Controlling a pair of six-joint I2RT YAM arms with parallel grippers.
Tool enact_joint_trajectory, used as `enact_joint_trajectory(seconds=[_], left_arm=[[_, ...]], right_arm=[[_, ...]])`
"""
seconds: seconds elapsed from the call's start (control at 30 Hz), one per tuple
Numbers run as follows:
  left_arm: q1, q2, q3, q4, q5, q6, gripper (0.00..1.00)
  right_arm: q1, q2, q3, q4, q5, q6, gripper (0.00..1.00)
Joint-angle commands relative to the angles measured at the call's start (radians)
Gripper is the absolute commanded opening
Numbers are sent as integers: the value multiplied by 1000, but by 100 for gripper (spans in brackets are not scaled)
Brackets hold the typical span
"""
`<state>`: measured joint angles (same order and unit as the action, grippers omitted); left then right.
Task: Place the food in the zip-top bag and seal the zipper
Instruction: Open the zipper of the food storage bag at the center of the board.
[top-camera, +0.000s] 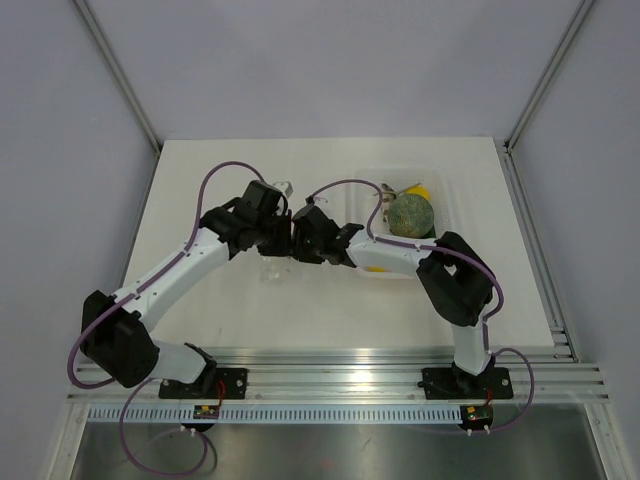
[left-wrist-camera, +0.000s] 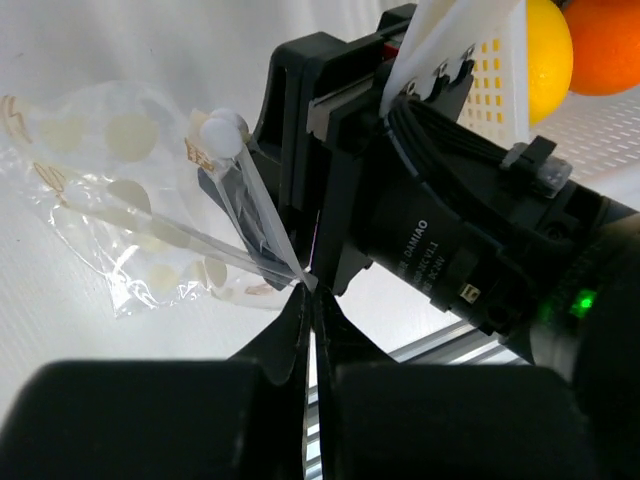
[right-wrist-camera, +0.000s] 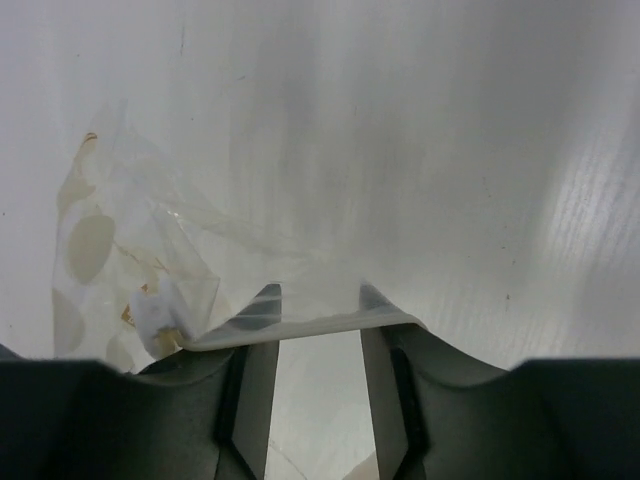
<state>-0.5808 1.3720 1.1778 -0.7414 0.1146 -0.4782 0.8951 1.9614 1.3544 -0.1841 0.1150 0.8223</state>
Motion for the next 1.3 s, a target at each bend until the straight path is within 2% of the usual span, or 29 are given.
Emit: enact_joint_trajectory(seconds=[0.0,0.13,0.4,0.57,0.73,1.03,1.07,1.13,1.2,1.27], left_arm=[[-27,-59,2,57,111,-17,0],[-22,-51,-4,57,106,-17,0],[-19,-24,14,37,114,29,0],[-17,-1,28,33,134,70,0],[-16,15,-3,68,143,78,0],[-2,-7,-70,166,135,18,0],[1,-20,-81,177,131,10,2],[13,-30,-87,189,119,-3,14],[21,-42,-95,185,109,-7,26],[30,-48,-96,177,99,-4,32]], right_arm=[[-1,14,55,-95,153,-2,47],[-1,-1,58,-149,209,-15,59],[-1,-22,57,-215,278,-35,70],[-1,-45,38,-201,278,-38,70],[-1,-71,20,-169,250,-46,63],[-1,-104,22,-158,216,-75,62],[-1,-101,22,-153,203,-80,64],[-1,-99,15,-131,161,-83,67],[1,-101,0,-103,123,-80,77],[-1,-107,-11,-72,98,-75,81]])
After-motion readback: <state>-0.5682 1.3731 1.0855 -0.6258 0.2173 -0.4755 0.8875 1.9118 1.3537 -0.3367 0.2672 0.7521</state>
